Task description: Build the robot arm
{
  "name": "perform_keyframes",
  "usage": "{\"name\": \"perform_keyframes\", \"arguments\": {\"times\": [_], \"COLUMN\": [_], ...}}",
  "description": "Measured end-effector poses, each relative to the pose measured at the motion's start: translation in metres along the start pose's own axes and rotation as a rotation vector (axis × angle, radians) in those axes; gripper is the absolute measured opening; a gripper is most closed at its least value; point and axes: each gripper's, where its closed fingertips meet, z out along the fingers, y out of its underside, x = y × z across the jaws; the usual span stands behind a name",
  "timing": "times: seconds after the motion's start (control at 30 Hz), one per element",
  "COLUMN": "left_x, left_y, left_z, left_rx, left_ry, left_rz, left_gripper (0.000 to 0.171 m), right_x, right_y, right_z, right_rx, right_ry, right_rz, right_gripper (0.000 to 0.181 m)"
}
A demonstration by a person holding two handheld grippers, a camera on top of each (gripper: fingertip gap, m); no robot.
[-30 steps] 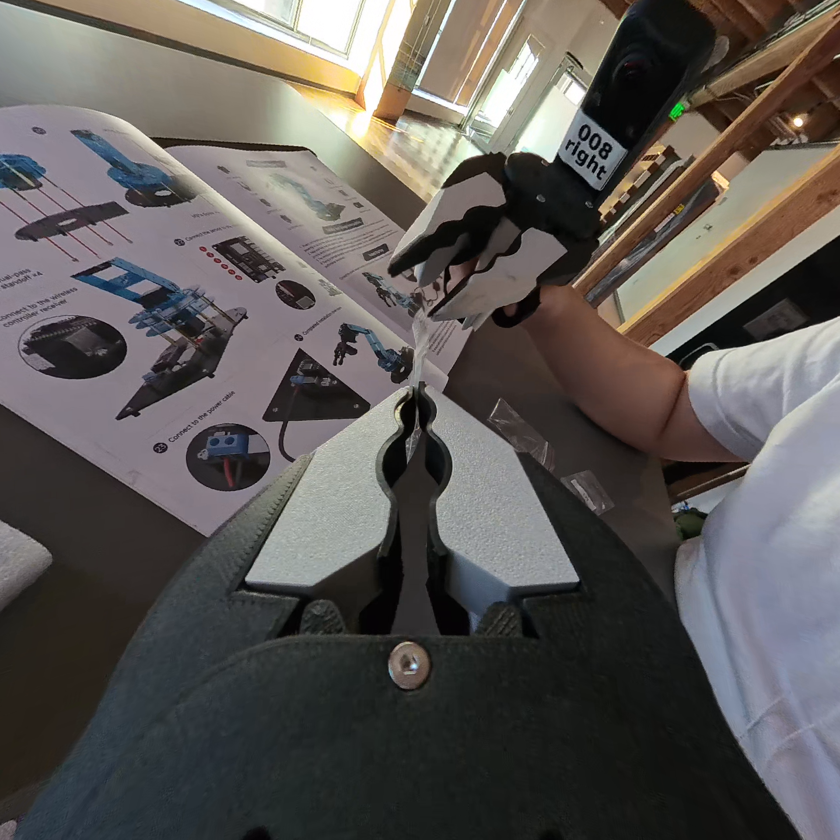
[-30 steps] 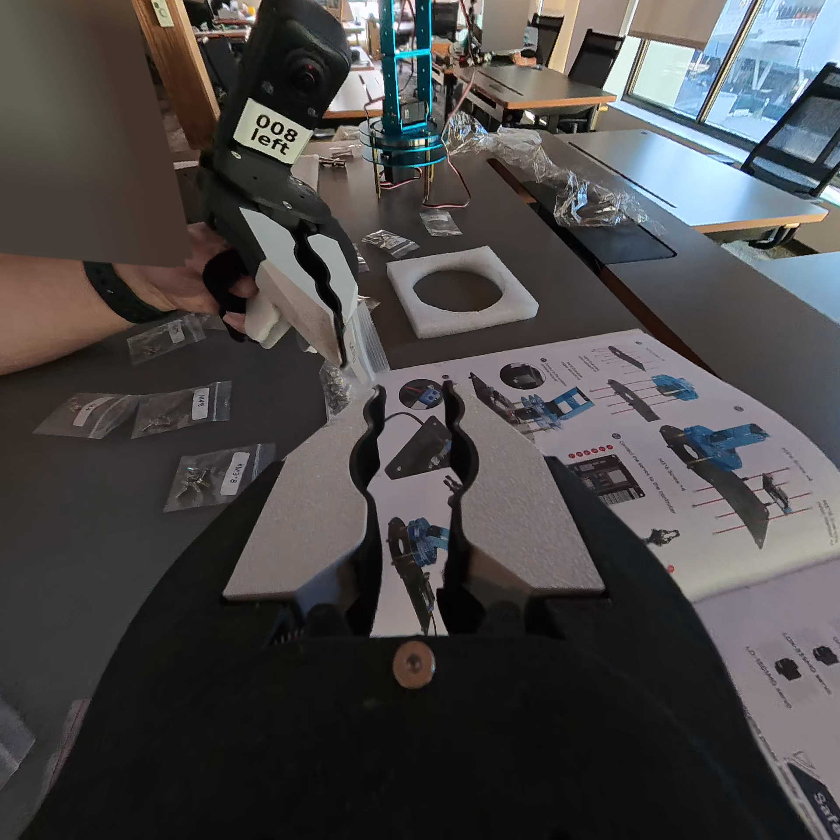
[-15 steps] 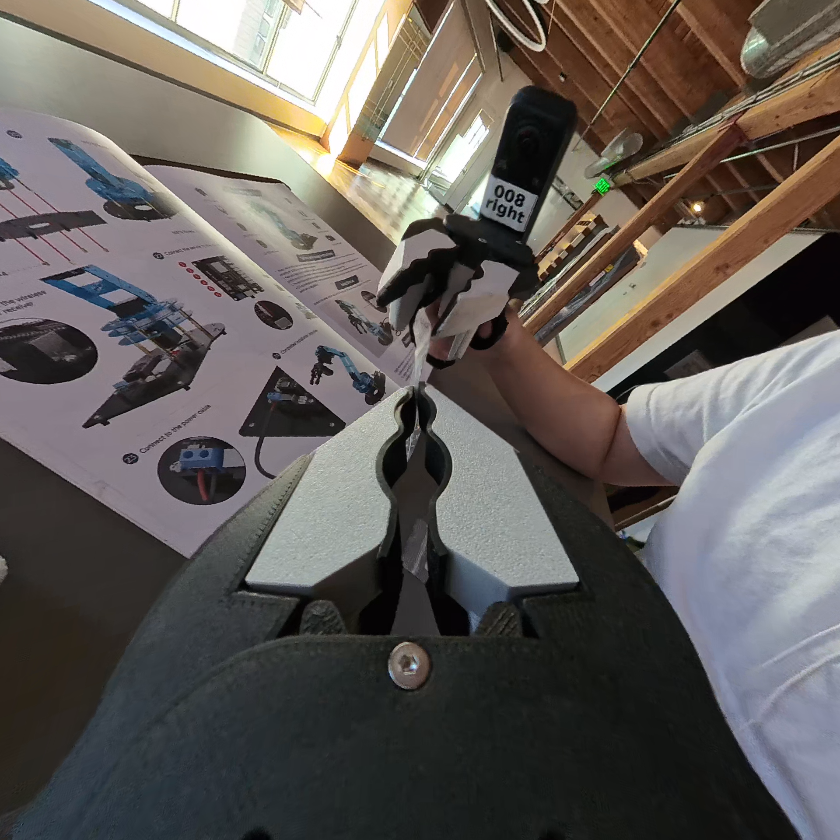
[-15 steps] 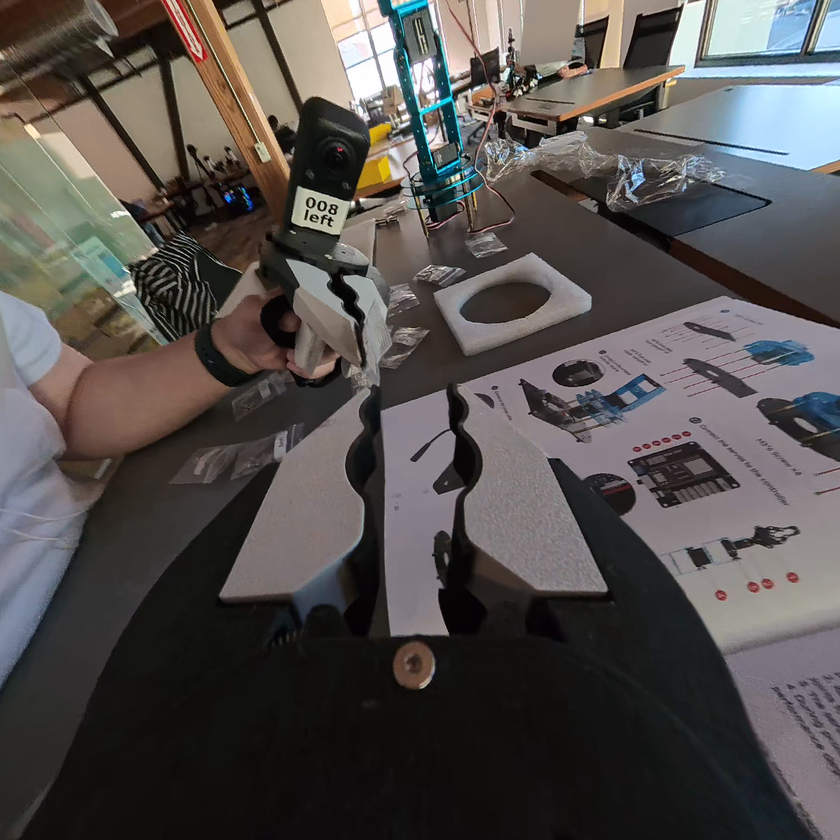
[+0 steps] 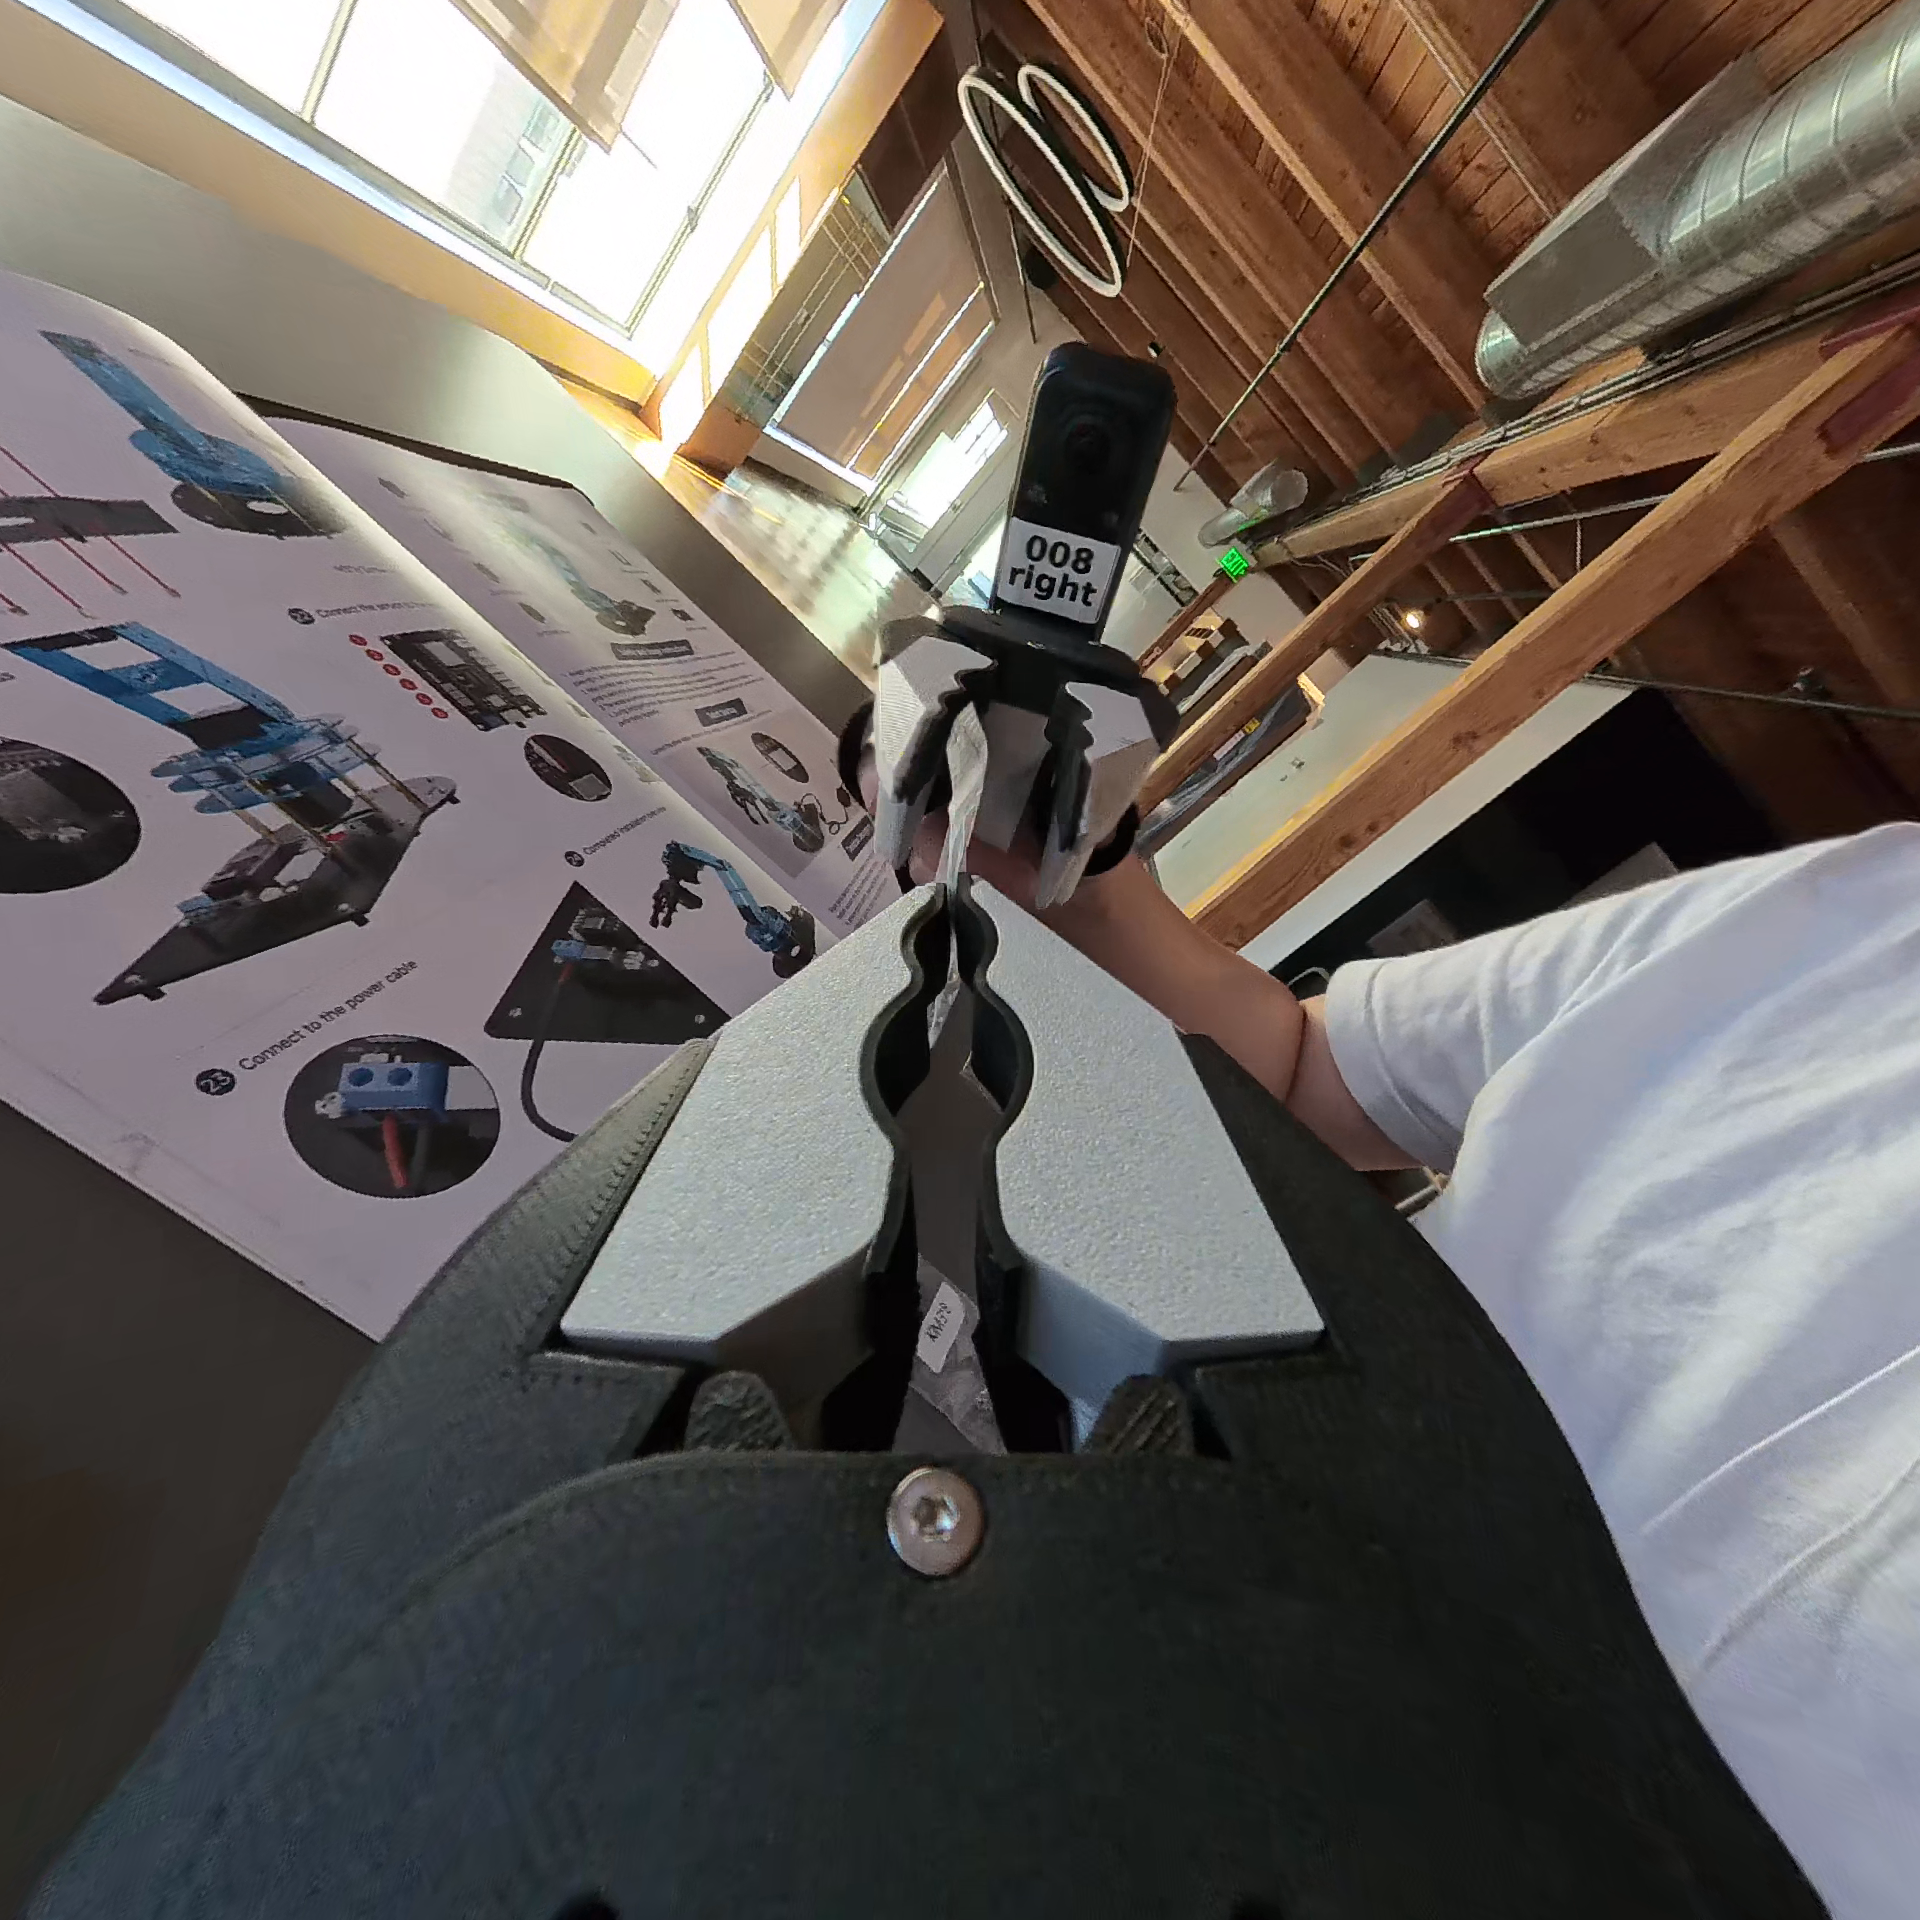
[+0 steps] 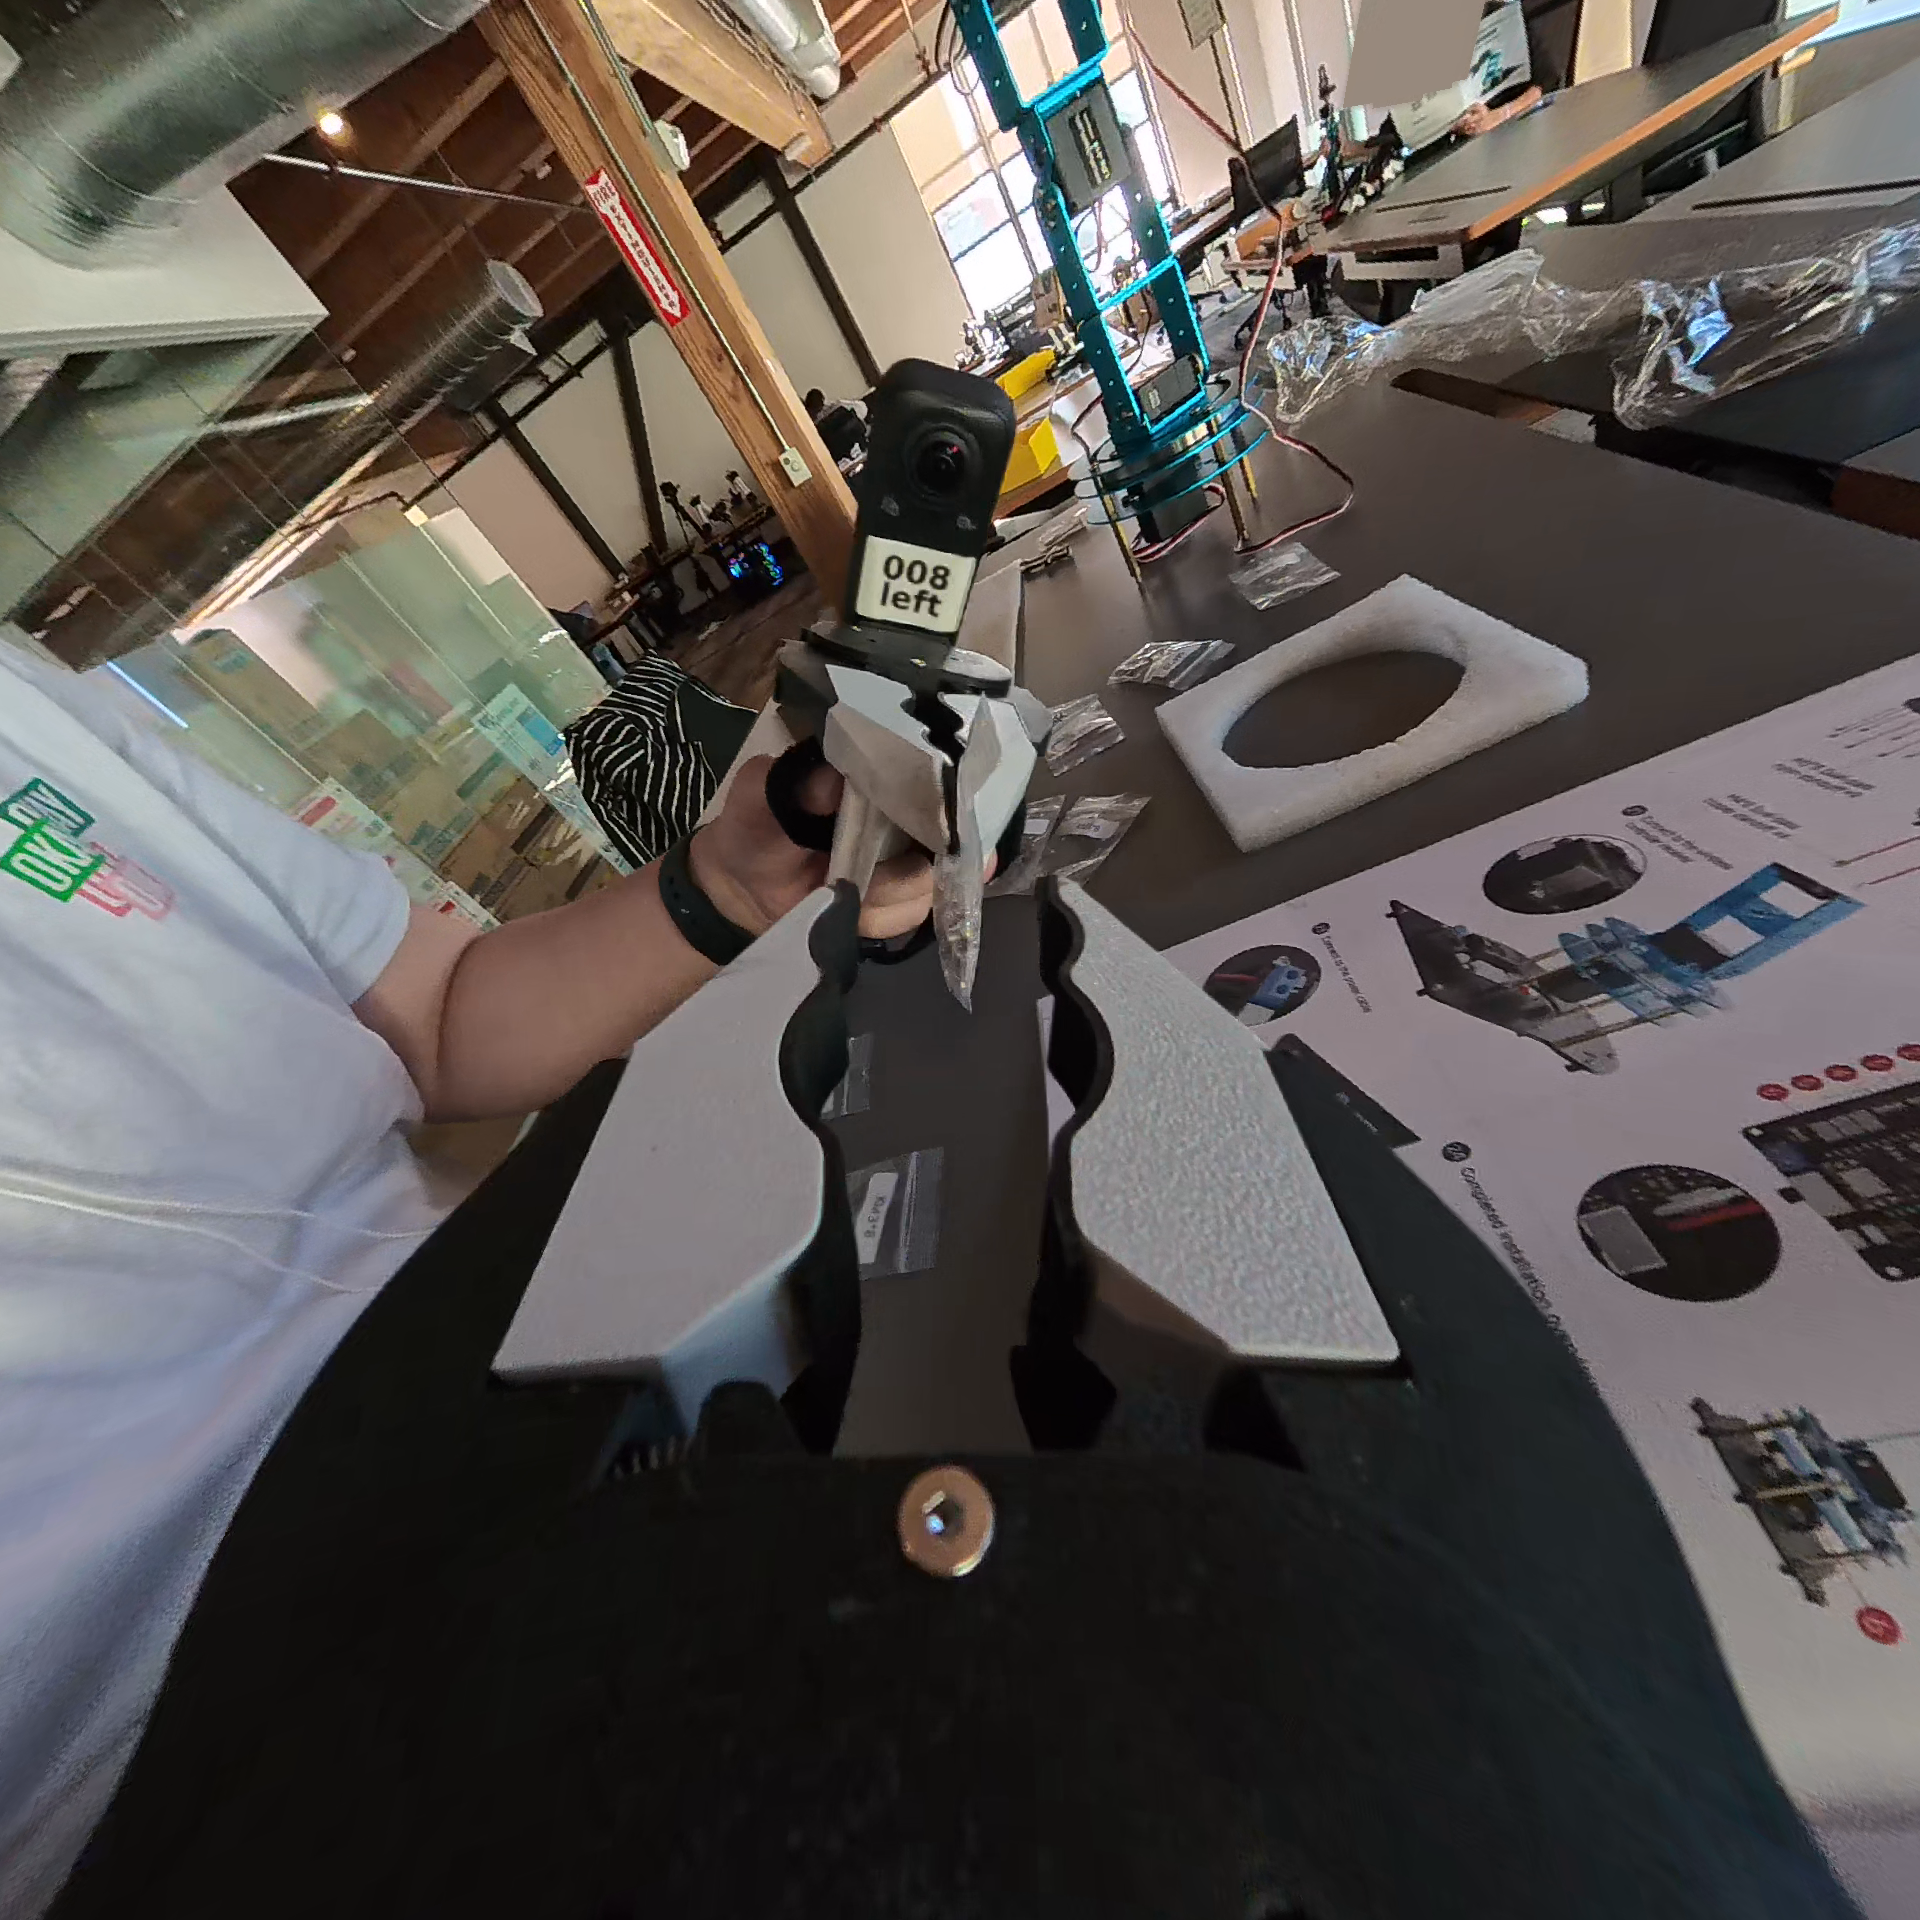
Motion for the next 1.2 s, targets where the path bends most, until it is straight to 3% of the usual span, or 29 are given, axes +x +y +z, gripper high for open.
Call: {"name": "perform_keyframes", "arguments": {"times": [0.27,0.43,0.73,1.2], "left_x": [0.004,0.009,0.012,0.003], "left_y": [0.005,0.007,0.009,0.009], "left_z": [0.005,0.007,0.009,0.005], "left_rx": [-0.026,-0.049,-0.064,-0.068], "left_ry": [0.02,0.025,0.033,-0.015], "left_rz": [0.005,0.028,0.026,0.022], "left_gripper": [0.0,0.0,0.0,0.0], "right_x": [-0.006,-0.008,-0.003,0.0], "right_y": [-0.007,-0.009,-0.007,-0.001], "right_z": [0.008,0.008,0.007,0.009], "right_rx": [0.032,0.05,0.06,0.039], "right_ry": [-0.03,-0.06,-0.1,-0.096], "right_rz": [0.09,0.142,0.268,0.279], "right_gripper": [0.029,0.0,0.0,0.0]}}
